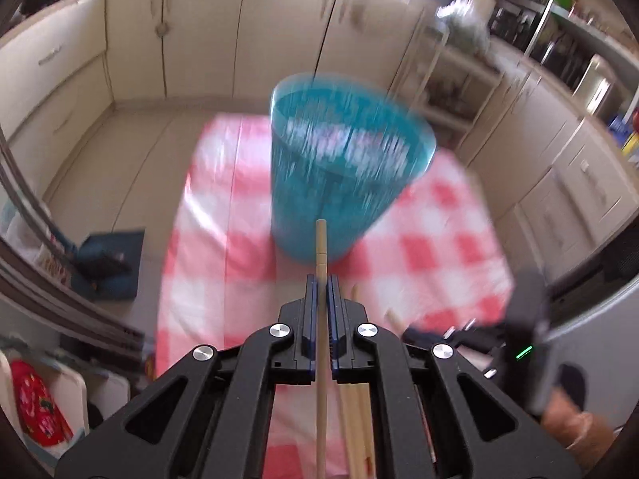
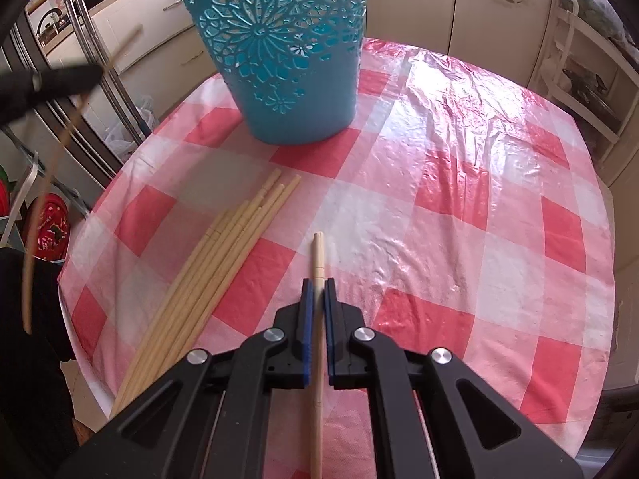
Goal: Organize utensils
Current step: 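Lift the left tool's chopstick into the blue basket and open while right holds its chopstick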
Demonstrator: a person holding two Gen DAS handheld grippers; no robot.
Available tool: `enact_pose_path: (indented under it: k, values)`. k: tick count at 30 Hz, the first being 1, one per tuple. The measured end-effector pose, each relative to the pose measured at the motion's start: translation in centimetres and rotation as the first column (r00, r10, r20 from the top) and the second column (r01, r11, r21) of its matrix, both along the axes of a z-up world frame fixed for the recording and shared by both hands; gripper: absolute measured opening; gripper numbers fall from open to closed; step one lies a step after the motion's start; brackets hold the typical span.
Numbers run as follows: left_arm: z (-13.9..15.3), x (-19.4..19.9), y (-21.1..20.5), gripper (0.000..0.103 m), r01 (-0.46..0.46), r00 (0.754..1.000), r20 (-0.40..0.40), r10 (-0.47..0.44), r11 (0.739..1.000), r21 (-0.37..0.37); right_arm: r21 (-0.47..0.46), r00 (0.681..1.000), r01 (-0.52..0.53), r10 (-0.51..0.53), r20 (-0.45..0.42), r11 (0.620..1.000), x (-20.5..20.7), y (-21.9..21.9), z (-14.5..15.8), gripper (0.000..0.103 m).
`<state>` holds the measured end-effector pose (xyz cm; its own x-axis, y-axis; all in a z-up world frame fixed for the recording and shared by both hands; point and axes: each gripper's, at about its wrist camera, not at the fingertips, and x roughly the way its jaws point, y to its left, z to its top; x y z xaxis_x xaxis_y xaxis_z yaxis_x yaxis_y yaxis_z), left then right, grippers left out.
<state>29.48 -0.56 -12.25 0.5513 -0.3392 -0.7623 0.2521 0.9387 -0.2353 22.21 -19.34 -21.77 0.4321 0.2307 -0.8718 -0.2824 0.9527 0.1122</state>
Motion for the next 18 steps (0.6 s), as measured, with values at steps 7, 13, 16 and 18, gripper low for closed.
enact_pose_path:
  k: [7, 13, 16, 18]
  values:
    - [9.3, 4.3, -1.0, 0.005, -0.031, 0.958, 0.278, 0.065, 0.992, -0.126, 0.04, 1.0, 0.008, -0.008, 0.01, 0.999, -0.1, -0.3, 0.0, 0.006]
    - [9.7, 9.1, -3.7, 0.005, -0.125, 0.904, 0.385, 0.187, 0.976, -0.18, 0.009, 0.999, -0.012, 0.012, 0.041, 1.0, -0.4, 0.1, 0.0, 0.006]
    - [8.3, 11.2, -4.5, 0.005, -0.199, 0.874, 0.418, 0.248, 0.967, -0.158, 0.001, 0.999, -0.019, 0.019, 0.048, 1.0, -0.4, 0.2, 0.0, 0.006]
    - [7.0, 12.0, -4.6, 0.005, -0.227, 0.868, 0.419, 0.268, 0.963, -0.147, 0.002, 0.999, -0.02, 0.02, 0.05, 1.0, -0.4, 0.2, 0.0, 0.006]
